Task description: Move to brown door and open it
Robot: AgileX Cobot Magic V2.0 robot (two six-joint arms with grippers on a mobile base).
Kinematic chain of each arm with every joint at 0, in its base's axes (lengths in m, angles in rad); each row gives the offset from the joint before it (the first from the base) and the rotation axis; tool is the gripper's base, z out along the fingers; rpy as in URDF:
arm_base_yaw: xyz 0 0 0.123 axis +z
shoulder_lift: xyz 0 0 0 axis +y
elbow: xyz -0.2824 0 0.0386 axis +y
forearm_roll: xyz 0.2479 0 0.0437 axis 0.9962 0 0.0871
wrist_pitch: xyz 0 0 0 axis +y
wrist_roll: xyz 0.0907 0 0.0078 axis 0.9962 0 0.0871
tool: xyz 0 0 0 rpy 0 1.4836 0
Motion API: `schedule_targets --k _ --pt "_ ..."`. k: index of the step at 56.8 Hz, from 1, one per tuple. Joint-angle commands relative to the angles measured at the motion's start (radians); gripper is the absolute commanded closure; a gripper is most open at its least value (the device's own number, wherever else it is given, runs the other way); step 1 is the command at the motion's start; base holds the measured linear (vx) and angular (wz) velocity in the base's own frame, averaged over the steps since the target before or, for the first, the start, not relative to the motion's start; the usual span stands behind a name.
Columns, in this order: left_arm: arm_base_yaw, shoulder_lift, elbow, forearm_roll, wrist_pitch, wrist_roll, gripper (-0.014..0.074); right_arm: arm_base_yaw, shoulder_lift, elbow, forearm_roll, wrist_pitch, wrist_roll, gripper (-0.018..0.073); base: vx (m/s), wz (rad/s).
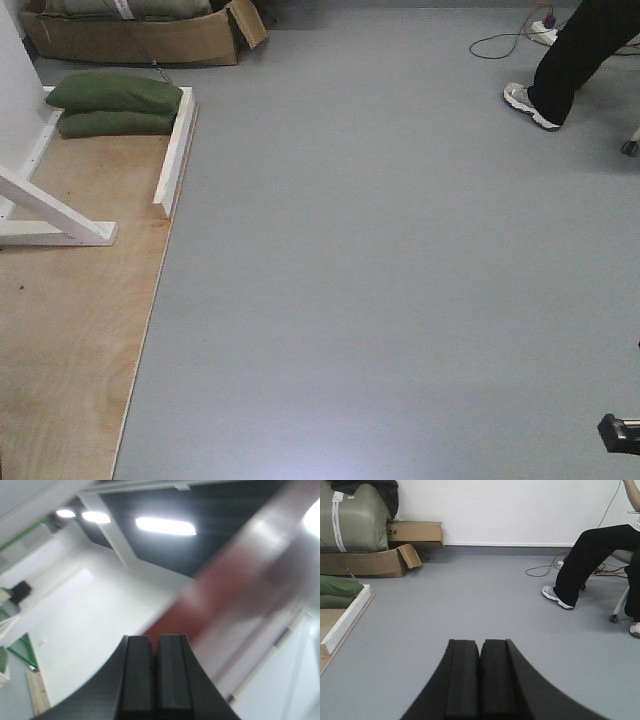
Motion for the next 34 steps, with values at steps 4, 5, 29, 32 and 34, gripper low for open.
schedule_targets --k 4,5,29,32,34 --pt "0.047 0.05 -0.029 -0.118 -0.06 -0.003 0.0603 0.002 -0.011 0.006 -0.004 -0.075 -0.005 0.0559 0.0 0.0" --pt "0.051 0.056 -0.029 -0.129 -0.055 -0.003 0.0603 0.002 -0.011 0.006 -0.004 -0.075 -0.005 0.0559 0.0 0.0" --pt "0.074 0.143 -0.029 -0.203 0.201 -0.003 0.0603 0.002 -0.011 0.006 -0.004 -0.075 -0.005 0.0559 0.0 0.0" --pt "0.074 0.143 -0.029 -0.203 0.247 -0.003 0.0603 0.002 -0.011 0.006 -0.004 -0.075 -0.005 0.0559 0.0 0.0" --pt "0.074 0.14 -0.029 -0.203 0.278 -0.003 0.0603 0.002 -0.011 0.006 -0.004 -0.075 -0.005 0.0559 0.0 0.0"
